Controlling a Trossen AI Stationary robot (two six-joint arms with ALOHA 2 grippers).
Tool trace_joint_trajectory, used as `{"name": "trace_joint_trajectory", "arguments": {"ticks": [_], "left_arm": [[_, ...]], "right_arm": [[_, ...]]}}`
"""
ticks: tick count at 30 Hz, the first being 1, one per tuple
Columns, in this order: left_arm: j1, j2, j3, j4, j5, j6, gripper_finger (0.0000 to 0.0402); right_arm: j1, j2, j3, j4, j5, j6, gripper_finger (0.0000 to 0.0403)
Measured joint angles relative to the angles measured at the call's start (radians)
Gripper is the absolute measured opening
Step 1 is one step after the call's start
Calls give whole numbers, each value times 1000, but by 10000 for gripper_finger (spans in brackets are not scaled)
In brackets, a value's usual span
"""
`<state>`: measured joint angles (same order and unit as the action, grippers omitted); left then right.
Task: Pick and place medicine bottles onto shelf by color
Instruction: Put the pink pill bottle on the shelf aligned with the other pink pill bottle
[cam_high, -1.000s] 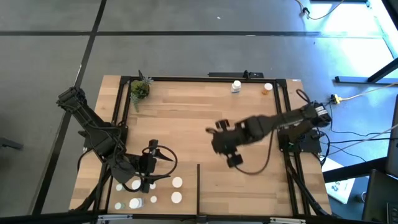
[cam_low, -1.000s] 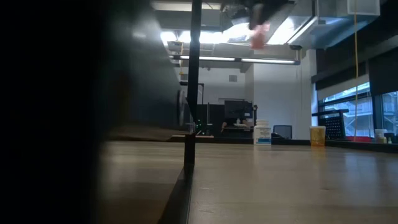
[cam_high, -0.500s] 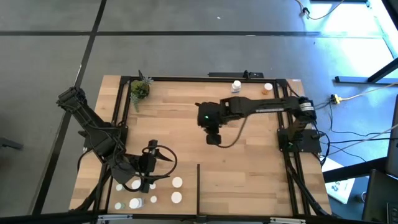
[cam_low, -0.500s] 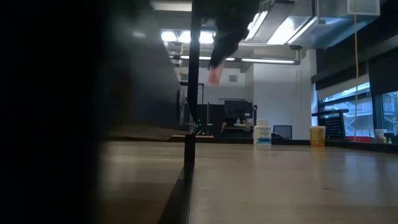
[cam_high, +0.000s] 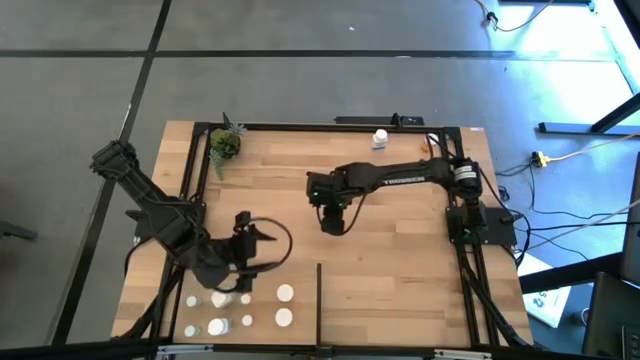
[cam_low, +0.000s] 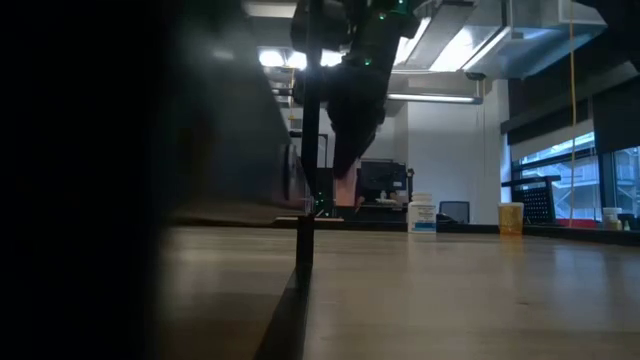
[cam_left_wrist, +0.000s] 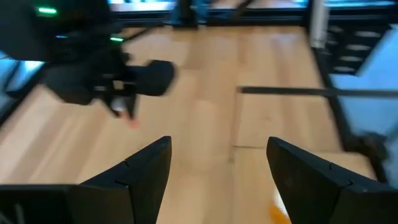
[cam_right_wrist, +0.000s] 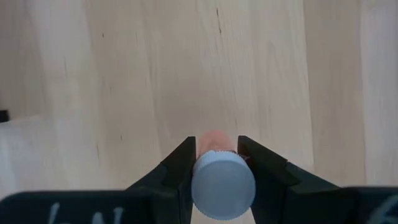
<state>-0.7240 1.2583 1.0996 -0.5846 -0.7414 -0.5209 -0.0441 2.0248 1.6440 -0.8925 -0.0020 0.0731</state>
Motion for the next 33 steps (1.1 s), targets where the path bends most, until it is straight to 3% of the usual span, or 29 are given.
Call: {"name": "trace_joint_trajectory", "arguments": {"ticks": [5, 13, 20, 33], "left_arm": [[68, 0, 0, -43, -69, -53, 257], [160, 0, 0, -86, -77, -72, 257], [194, 0, 0, -89, -77, -41, 257], [221, 0, 0, -89, -53, -18, 257]], "right_arm": [[0, 9, 0, 15, 31, -3, 115], [-3, 20, 0, 29, 34, -25, 115], [-34, 84, 0, 45, -23, -53, 114], [-41, 101, -1, 83, -26, -82, 123]]}}
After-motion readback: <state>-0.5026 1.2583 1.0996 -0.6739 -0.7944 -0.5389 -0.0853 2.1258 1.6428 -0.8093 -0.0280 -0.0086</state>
